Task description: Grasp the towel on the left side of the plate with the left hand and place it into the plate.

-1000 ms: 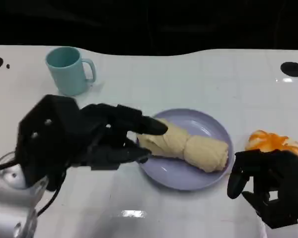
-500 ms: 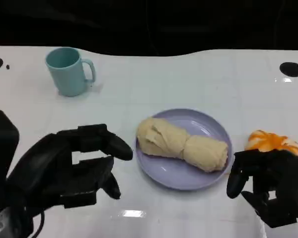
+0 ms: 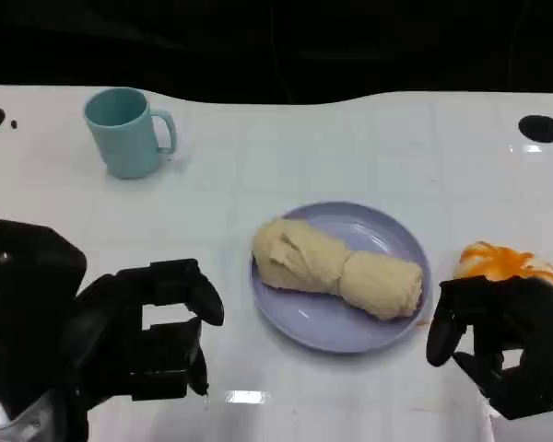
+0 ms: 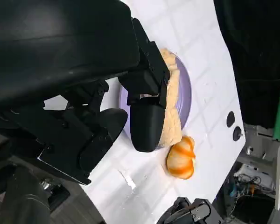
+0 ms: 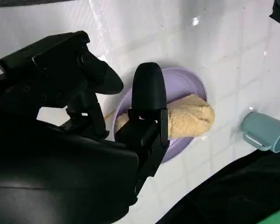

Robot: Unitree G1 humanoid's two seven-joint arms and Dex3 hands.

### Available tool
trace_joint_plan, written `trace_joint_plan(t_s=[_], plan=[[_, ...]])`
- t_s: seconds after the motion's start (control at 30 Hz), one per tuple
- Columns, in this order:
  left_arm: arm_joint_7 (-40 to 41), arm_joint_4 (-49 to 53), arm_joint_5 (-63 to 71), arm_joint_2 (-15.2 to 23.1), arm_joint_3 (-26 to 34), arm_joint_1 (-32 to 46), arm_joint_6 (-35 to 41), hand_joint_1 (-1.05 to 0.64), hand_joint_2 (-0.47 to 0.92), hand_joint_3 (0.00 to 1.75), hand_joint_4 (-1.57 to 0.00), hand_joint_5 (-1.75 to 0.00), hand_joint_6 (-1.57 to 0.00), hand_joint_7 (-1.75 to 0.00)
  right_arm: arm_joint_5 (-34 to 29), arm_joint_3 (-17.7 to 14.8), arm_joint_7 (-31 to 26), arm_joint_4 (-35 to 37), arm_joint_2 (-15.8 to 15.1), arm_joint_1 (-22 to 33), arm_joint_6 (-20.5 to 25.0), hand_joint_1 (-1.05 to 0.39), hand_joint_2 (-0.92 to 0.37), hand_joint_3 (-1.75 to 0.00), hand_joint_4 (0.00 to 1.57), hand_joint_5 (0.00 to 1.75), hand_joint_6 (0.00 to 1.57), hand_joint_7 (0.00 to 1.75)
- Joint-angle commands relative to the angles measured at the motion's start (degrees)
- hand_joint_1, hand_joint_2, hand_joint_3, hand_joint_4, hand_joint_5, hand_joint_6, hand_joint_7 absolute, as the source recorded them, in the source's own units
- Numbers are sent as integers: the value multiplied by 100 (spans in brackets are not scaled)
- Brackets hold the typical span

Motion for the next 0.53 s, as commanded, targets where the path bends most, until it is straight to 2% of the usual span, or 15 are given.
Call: trace_joint_plan(t_s=[0.03,0.53], plan=[[63,104,41,159,-10,21,-163,-5,45,144,-87,-175,-74,-167,-86,-18,-62,46,-59,31,-143,0,-56,-109,73,173,71,140],[135,110,-32,246,-46,-60,-24,-5,44,143,-86,-175,-74,-167,-16,-78,20,-42,-30,27,14,1,-57,-109,72,173,70,140]])
